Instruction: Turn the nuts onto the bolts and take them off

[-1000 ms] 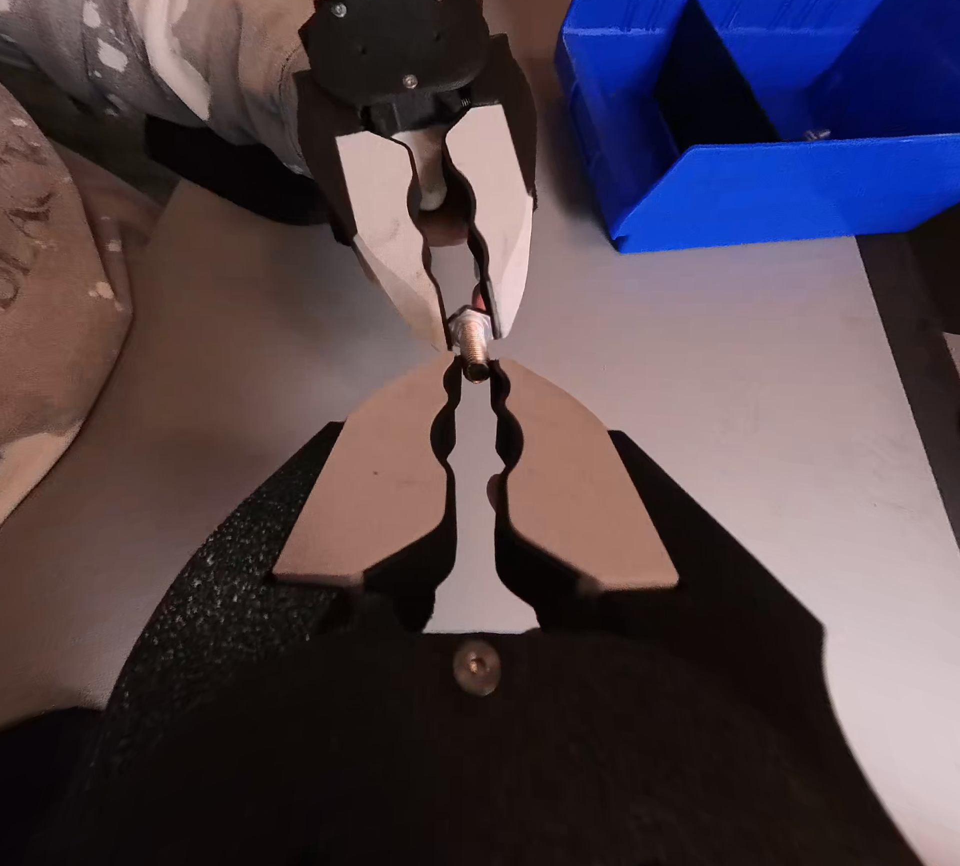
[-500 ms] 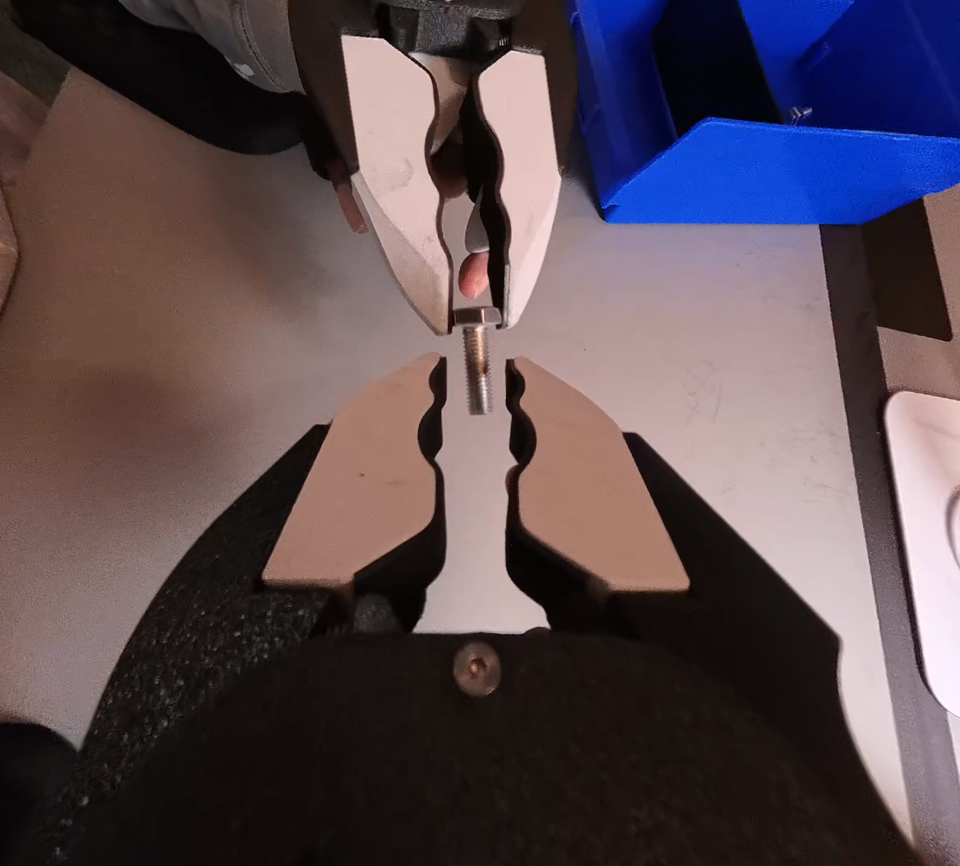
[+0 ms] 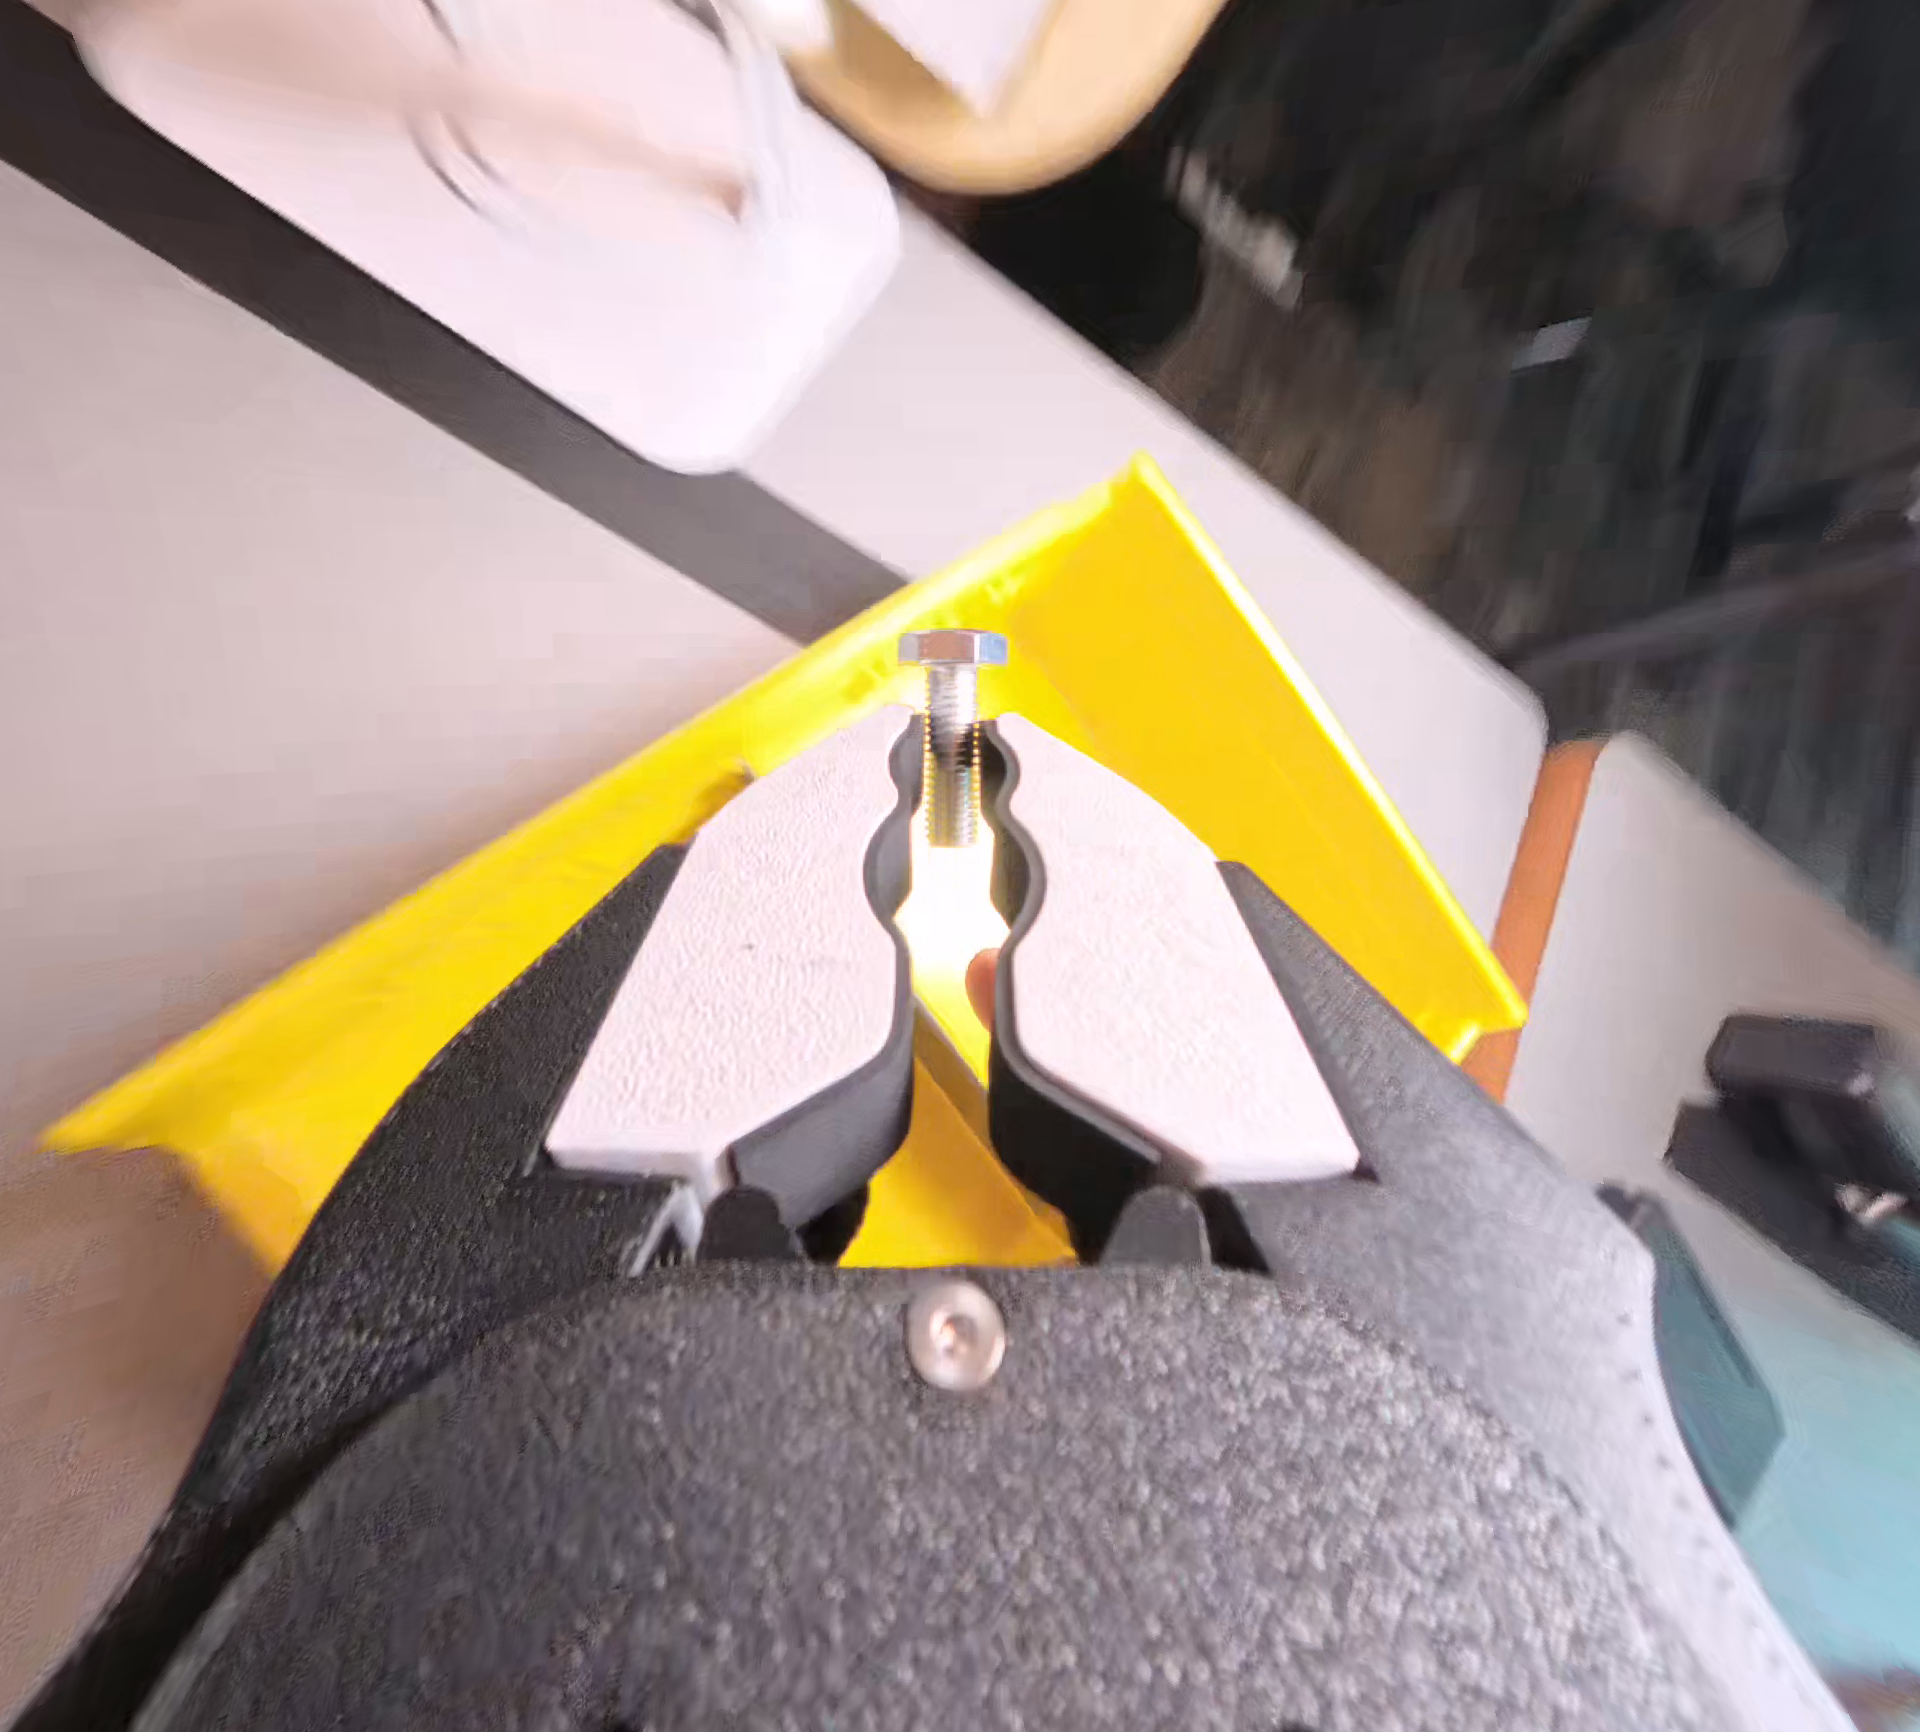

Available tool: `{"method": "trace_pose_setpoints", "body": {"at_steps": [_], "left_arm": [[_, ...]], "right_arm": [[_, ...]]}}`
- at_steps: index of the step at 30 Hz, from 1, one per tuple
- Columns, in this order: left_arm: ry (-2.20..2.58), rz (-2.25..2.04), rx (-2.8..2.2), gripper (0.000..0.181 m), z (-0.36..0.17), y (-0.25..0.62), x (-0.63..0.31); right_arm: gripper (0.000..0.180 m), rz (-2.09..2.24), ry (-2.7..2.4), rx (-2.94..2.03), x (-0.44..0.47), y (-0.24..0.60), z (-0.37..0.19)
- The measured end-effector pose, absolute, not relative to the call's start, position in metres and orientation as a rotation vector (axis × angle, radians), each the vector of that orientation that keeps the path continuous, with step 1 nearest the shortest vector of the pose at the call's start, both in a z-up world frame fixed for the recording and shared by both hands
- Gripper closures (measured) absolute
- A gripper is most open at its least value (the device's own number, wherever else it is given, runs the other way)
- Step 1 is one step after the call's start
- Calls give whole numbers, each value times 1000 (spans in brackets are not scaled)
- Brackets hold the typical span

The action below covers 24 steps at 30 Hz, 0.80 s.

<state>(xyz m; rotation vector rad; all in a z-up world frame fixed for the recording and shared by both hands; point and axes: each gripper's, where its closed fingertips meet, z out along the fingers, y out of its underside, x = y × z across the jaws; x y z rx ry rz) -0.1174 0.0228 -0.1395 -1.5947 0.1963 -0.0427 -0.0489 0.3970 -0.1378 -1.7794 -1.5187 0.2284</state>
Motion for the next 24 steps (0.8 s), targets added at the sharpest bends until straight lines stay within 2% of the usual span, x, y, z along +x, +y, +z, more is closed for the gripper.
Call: {"method": "trace_pose_setpoints", "body": {"at_steps": [3,7,13,14,17,20,24], "left_arm": [[163,-22,-1598,155,-138,18,-129],[106,11,-1602,156,-136,10,-149],[16,7,-1602,158,-136,4,-177],[6,0,-1604,158,-136,4,-180],[0,29,-1614,157,-131,1,-194],[-27,79,-1632,157,-111,-10,-226],[-74,109,-1825,157,-97,-16,-289]], "right_arm": [[170,188,-1538,-2004,-45,449,-194],[170,177,-1620,-2184,-49,470,-254],[169,108,-1686,-2325,-50,475,-292],[164,97,-1696,-2337,-48,475,-294],[158,124,-1672,-2256,-50,477,-271],[157,236,-1615,-2035,-54,461,-210],[157,512,-1582,-1619,-50,373,-123]]}}
